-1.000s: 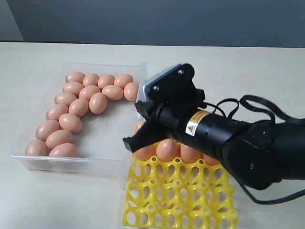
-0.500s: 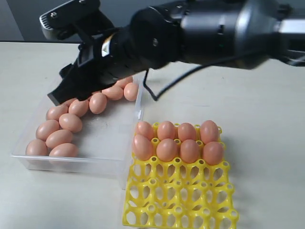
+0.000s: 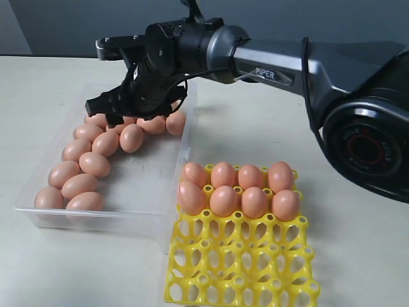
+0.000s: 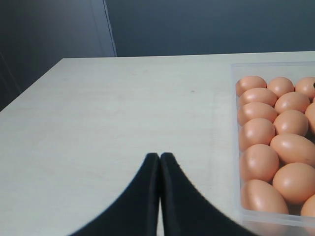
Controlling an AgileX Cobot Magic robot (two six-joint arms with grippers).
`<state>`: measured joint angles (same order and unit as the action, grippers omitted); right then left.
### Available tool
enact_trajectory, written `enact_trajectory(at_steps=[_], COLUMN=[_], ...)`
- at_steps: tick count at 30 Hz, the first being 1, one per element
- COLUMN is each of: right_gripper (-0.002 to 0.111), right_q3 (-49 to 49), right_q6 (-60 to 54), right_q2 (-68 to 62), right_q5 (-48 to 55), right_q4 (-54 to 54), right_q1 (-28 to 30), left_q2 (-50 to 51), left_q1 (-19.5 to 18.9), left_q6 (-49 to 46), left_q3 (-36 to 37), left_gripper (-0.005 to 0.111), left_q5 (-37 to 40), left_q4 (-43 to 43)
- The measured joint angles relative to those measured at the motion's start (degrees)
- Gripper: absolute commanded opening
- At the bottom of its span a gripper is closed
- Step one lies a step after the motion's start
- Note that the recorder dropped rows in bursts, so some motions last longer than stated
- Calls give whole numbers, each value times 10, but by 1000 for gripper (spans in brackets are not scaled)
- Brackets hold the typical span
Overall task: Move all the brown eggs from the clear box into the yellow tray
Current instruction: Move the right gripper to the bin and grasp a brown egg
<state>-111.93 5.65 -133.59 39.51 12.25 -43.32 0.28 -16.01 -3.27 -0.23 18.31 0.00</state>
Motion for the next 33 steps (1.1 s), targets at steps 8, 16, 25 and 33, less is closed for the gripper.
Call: enact_trajectory(at_steps=[8, 16, 25, 33], right_gripper=[65, 28, -1, -1], right_q3=[-18, -19, -22, -17], right_q6=[6, 4, 2, -43], right_q2=[-47, -63, -62, -17], right_q5=[12, 2, 28, 43], right_q4=[53, 76, 79, 71], right_q1=[17, 17, 17, 9], left_q2=[0, 0, 0, 0], left_q1=[0, 0, 0, 0], left_q6=[0, 0, 0, 0], left_q3=[0, 0, 0, 0], left_gripper=[0, 0, 0, 0], left_q5=[0, 0, 0, 0], left_q4=[0, 0, 0, 0])
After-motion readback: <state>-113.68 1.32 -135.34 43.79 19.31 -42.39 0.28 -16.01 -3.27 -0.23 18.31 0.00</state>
